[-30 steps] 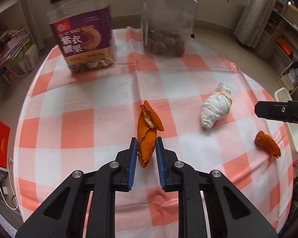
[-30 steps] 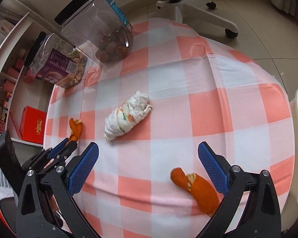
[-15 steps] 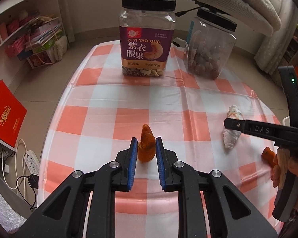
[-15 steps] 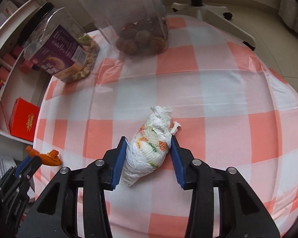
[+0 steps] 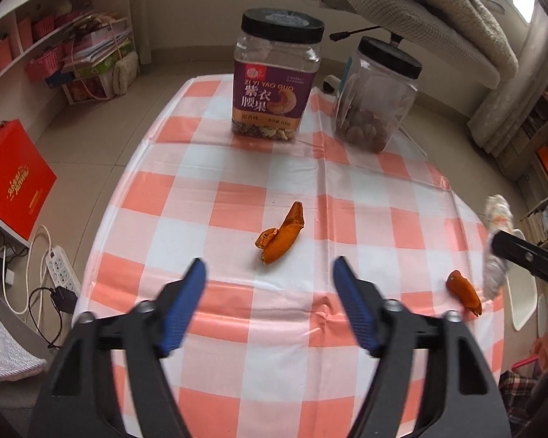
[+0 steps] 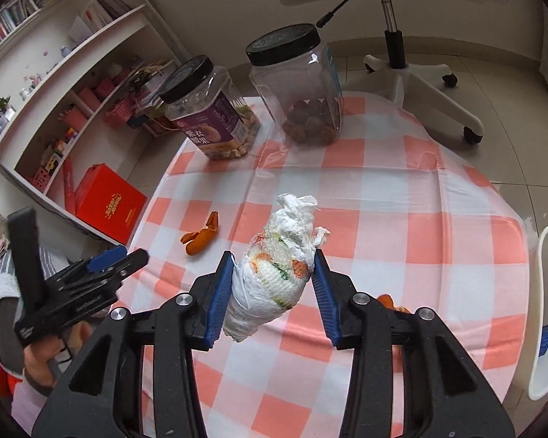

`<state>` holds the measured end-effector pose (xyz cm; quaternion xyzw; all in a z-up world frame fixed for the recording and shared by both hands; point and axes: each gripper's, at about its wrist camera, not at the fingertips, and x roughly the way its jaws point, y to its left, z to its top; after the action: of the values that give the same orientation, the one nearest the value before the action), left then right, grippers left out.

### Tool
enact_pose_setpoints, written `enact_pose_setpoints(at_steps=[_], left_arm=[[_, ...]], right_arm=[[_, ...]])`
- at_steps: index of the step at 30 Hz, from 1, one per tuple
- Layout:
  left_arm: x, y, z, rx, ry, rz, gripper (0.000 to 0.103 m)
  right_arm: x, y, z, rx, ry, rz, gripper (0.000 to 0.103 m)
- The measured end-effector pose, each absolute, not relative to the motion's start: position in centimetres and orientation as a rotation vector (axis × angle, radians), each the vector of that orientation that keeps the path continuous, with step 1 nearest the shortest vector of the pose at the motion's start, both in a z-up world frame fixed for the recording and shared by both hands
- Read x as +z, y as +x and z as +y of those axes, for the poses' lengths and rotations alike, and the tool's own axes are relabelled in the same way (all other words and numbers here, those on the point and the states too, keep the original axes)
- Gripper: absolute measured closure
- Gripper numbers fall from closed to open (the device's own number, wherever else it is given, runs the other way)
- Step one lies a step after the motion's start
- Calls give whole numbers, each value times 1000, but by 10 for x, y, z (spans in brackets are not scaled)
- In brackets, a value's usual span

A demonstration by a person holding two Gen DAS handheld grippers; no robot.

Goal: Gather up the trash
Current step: 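Lift the tissue roll with the right gripper and carry it toward the bin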

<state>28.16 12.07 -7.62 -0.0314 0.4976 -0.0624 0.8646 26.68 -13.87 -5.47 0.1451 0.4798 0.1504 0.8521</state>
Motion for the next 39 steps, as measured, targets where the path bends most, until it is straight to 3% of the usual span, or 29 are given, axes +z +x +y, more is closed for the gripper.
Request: enact_pose_setpoints(at_steps=[12, 14, 15, 16, 17, 39], left_arm=[[-145, 343, 82, -144, 90, 1119, 28], [-156, 344, 80, -141, 114, 1145, 56], [-155, 343, 81, -142, 103, 1134, 57], [-154, 342, 83, -144, 87, 1133, 73], [-151, 341, 85, -137, 75, 1135, 81], [0, 199, 92, -21, -156, 793, 82]], right_arm=[[-77, 275, -176, 316, 408, 1025, 62], [-76, 277, -169, 326, 389, 1020, 62], [-75, 277, -167, 329, 379, 1017, 62], [-75, 277, -165, 332, 368, 1016, 62], [-74, 276, -162, 334, 360, 1015, 62], [-4, 211, -165, 371, 261, 791, 62]])
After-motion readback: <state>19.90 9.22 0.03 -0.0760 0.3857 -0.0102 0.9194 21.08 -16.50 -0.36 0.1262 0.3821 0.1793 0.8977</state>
